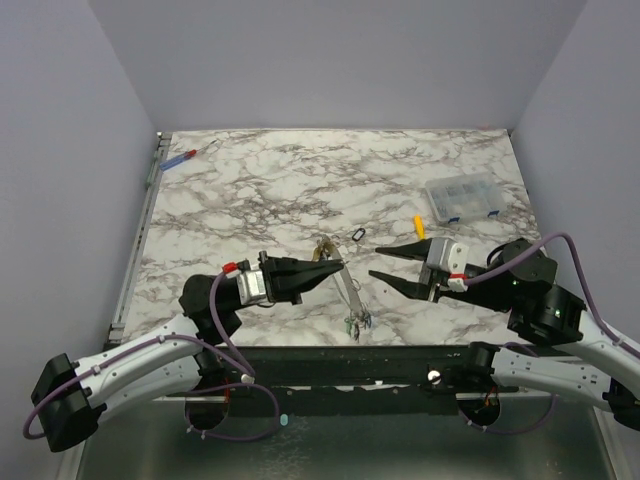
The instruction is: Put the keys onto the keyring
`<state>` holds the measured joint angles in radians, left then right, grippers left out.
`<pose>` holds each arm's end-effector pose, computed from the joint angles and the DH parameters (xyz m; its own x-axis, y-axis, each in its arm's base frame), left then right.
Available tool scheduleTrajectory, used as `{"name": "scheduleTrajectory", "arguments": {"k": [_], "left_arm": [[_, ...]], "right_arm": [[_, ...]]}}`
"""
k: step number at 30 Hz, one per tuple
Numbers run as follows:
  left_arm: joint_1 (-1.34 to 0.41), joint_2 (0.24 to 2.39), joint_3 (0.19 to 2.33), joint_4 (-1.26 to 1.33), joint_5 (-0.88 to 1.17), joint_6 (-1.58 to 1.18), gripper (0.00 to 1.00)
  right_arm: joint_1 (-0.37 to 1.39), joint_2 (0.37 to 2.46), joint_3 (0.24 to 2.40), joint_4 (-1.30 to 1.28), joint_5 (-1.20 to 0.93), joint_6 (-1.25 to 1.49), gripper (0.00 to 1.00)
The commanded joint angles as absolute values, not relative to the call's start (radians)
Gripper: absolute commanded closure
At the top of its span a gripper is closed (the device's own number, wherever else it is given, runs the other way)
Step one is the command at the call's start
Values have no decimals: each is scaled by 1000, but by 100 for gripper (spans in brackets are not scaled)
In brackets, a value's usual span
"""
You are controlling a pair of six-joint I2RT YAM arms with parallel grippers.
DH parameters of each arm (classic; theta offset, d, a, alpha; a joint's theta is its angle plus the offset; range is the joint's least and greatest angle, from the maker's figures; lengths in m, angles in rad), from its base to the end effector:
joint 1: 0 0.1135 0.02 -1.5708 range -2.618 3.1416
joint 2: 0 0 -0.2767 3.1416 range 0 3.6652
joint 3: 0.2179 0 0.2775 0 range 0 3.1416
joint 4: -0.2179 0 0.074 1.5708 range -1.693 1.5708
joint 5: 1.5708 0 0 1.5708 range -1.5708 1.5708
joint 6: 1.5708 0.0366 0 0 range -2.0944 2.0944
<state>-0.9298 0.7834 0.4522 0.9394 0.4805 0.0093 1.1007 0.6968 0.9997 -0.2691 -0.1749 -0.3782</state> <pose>0.0983 -0.1600 0.3382 0.3504 -0.4558 -0.8182 0.9344 0.2305 0.2717 0.0661 0.1442 0.4329 0.3675 -0.0795 -0.9266 -0.8834 0.2816 -0.3745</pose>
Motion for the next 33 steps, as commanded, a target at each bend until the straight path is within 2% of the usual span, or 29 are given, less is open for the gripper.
{"name": "scheduleTrajectory", "arguments": {"k": [1,14,26,33], "left_arm": [[-931,751,450,1030,514,-41,100],[-932,743,428,1092,523,-81,100],[-930,753,409,1095,550,-99,100],[-931,752,408,1101,544,-93,100]], "right_arm": [[1109,711,996,-204,-231,-348,57],[1108,836,1013,-88,-372,-302,61],[1108,876,1039,-80,-416,-346,61],[1108,853,1017,-78,-403,-343,64]]}}
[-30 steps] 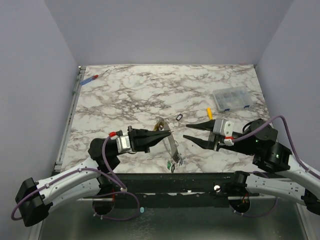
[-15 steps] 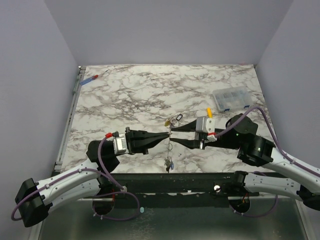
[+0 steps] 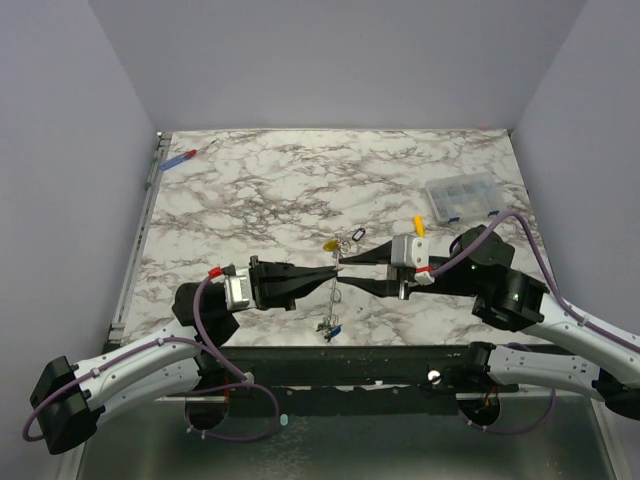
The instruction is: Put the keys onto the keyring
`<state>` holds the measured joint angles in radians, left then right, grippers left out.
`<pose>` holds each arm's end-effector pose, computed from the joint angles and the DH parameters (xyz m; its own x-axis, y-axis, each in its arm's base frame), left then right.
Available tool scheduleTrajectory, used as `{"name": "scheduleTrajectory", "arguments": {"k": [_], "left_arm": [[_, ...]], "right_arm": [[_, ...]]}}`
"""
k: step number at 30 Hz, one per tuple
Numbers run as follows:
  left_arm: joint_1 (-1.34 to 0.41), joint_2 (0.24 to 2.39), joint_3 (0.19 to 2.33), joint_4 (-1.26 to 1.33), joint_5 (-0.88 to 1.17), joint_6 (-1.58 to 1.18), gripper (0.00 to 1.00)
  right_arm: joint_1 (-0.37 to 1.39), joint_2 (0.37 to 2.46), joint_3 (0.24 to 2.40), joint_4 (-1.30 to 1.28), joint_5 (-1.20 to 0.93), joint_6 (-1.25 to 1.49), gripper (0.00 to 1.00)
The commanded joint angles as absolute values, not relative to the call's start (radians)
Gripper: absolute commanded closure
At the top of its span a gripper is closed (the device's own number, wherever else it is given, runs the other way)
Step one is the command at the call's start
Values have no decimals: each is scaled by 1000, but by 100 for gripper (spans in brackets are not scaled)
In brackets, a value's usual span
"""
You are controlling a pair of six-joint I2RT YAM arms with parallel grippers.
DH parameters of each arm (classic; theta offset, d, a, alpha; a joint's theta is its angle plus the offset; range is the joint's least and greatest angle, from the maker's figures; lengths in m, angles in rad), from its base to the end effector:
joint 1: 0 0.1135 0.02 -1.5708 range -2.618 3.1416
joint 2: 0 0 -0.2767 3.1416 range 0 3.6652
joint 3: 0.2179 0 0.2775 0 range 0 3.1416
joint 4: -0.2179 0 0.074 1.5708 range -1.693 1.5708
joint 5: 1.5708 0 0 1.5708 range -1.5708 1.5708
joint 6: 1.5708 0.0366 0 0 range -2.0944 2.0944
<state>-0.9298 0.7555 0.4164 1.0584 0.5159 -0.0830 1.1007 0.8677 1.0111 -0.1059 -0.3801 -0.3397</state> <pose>0.0894 -0.1500 0.3394 0.3164 -0.5447 -0.7766 0.9486 0.1782 0.2616 0.0824 0.1921 0.4267 0.3478 0.0015 -0.9376 -0.9333 0.0961 -0.3461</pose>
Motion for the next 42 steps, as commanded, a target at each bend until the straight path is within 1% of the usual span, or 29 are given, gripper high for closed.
{"name": "scheduleTrajectory", "arguments": {"k": [1,8,14,17,21,23,26,27,30,31,33,37,42], "left_arm": [[-932,754,409,1101,544,-93,100],[-931,769,409,1122,545,-99,100],[-931,781,401,1159,543,-114,100],[-931,788,392,1179,540,-122,100],[-931,800,384,1211,535,-135,100],[-931,804,379,1223,530,-141,100],[-931,803,372,1229,515,-143,100],[-931,800,367,1229,509,-143,95],[-932,779,348,1219,498,-144,76],[-932,771,342,1210,494,-142,72],[-931,750,336,1175,490,-131,66],[-931,701,346,1048,489,-90,61],[-931,626,405,745,485,27,60]], "right_arm": [[1108,852,1018,-78,-403,-342,65],[1108,870,1025,-78,-415,-341,72],[1106,877,1017,-69,-415,-348,84],[1106,870,1000,-37,-406,-356,93],[1107,860,977,-9,-406,-380,96],[1106,863,975,20,-406,-393,99],[1106,868,978,9,-377,-418,99],[1107,869,981,3,-372,-429,99],[1106,873,998,-72,-339,-470,100],[1106,873,1005,-95,-327,-485,100],[1107,873,1014,-139,-310,-516,99],[1106,872,1030,-205,-277,-563,99],[1106,893,1081,-324,-255,-619,99]]}}
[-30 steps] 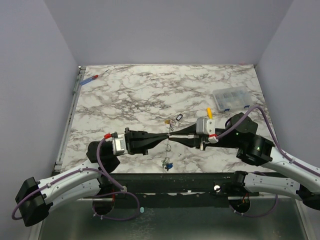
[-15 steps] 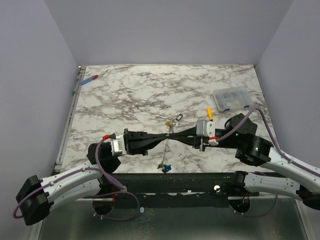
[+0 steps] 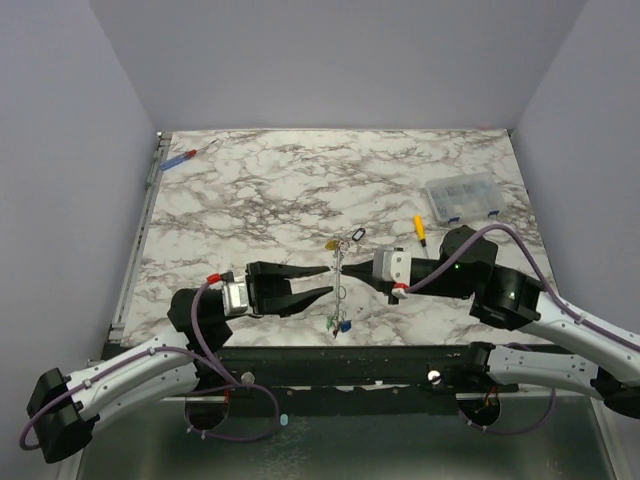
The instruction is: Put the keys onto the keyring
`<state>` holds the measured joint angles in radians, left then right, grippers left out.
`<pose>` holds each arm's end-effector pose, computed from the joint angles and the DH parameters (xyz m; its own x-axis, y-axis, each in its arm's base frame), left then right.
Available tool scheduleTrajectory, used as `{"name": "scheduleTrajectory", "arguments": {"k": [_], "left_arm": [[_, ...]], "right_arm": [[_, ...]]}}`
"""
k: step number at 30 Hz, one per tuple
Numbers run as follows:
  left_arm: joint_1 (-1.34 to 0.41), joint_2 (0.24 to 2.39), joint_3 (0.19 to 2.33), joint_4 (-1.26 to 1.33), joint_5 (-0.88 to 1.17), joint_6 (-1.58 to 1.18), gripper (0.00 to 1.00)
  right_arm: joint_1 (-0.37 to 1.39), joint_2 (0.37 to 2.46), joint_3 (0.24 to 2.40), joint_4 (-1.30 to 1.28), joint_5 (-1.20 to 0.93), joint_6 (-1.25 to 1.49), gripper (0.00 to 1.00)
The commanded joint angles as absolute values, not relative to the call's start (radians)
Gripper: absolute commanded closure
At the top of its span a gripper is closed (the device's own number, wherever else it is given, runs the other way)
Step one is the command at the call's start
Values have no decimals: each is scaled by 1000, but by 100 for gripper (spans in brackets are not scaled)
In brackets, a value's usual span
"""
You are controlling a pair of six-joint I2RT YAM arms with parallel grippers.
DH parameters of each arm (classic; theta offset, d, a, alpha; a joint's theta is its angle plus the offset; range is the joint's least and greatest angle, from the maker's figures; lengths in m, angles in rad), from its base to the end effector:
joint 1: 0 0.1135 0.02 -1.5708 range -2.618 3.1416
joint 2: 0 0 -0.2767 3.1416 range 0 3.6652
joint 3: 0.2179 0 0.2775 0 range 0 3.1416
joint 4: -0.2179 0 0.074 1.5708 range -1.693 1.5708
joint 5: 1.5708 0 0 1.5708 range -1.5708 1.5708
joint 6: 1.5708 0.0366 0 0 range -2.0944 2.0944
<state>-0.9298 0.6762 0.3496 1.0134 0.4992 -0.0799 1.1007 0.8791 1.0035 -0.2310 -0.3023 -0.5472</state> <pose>0.0829 -0.1404 0.3239 0.3041 -0.5248 -0.7950 0.9524 0.1870 0.2409 0.0869 0.1950 0.4082 0.4714 -0.1687 -0.8656 -0.8664 0.0946 -0.4903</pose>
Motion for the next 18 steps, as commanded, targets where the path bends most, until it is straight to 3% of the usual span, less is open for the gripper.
{"name": "scheduleTrajectory", "arguments": {"k": [1,7,10,18], "left_arm": [[-931,615,423,679,481,57,60],[-931,635,585,230,410,260,61],[-932,628,572,217,388,267,61],[-931,666,557,214,392,279,62]], "right_arm": [[1107,908,1113,-373,-248,-634,99],[1107,1095,1359,-836,-83,-636,100],[1107,1148,1391,-964,-7,-606,99],[1108,1110,1355,-905,7,-618,99]]}}
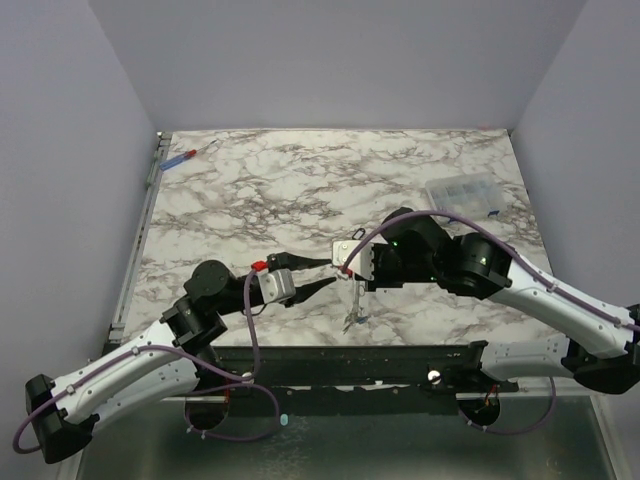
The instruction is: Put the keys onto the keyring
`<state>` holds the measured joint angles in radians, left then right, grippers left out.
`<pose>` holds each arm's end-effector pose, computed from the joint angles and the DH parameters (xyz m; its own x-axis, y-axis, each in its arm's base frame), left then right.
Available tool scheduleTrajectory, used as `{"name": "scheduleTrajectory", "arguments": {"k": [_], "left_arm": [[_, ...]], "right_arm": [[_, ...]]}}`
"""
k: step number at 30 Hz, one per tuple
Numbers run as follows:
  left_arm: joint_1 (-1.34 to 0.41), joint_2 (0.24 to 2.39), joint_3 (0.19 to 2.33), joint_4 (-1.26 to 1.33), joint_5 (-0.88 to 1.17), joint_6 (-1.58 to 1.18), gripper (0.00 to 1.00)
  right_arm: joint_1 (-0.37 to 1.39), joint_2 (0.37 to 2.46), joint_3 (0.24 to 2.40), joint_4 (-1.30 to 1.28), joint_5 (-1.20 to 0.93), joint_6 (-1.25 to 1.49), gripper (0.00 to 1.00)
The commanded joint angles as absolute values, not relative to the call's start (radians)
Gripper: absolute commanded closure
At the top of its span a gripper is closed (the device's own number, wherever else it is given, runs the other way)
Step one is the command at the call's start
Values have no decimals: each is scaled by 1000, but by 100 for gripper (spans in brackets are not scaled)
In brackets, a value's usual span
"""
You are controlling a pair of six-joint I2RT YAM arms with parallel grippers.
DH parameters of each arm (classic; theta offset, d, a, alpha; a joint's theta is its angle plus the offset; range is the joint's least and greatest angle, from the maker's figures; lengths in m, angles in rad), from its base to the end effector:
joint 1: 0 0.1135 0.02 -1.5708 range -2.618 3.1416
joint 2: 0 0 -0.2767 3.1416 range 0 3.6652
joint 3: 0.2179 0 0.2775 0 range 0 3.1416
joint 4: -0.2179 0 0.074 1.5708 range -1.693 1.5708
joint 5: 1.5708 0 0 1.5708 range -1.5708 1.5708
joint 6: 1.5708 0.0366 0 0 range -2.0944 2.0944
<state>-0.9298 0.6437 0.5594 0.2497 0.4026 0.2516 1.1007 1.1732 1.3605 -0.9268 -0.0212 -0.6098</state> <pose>0.0961 -0.1528 0.3343 0.3365 -0.0680 -0.9392 0.9135 0.2657 0.3080 0.1124 0.2229 0.4035 0.2643 -0.7439 -0.6138 -0.9113 0.0157 -0.4114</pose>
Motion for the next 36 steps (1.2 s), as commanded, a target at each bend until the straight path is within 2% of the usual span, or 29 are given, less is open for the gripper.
{"name": "scheduleTrajectory", "arguments": {"k": [1,12,27,36], "left_arm": [[-931,672,561,213,395,278,62],[-932,748,559,349,484,231,65],[-932,915,636,415,572,236,66],[-938,959,643,447,588,232,72]], "right_arm": [[1107,1110,1358,-903,6,-622,99],[1107,1018,1258,-797,-58,-726,99],[1108,1016,1260,-792,-102,-744,99],[1108,978,1212,-728,-129,-762,99]]}}
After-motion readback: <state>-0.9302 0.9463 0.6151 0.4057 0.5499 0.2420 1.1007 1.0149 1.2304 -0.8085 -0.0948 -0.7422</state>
